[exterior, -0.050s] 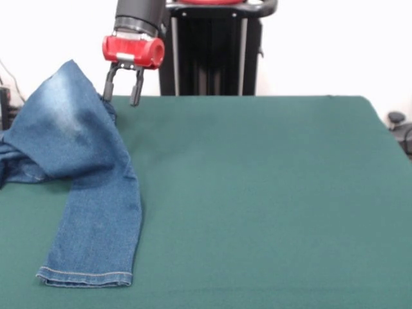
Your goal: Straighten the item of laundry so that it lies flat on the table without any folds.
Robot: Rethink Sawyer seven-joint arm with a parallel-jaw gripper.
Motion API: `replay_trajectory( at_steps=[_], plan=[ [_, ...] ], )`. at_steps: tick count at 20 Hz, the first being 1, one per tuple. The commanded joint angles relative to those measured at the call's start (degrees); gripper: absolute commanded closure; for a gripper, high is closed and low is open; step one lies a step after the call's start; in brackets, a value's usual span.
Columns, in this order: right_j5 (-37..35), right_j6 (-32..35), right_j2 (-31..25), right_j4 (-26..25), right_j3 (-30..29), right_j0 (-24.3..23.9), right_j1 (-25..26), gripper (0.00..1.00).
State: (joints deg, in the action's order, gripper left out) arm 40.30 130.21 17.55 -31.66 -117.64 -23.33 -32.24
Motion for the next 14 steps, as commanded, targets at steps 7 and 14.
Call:
replay_trajectory(
  at_steps=[7, 14],
  plan=[
    [-0.32, -4.24, 3.12, -2.62, 7.80, 7.83, -6.17, 0.00],
    [-6.69, -1.16, 2.16, -11.07, 9.69, 8.85, -11.90, 0.00]
  ],
)
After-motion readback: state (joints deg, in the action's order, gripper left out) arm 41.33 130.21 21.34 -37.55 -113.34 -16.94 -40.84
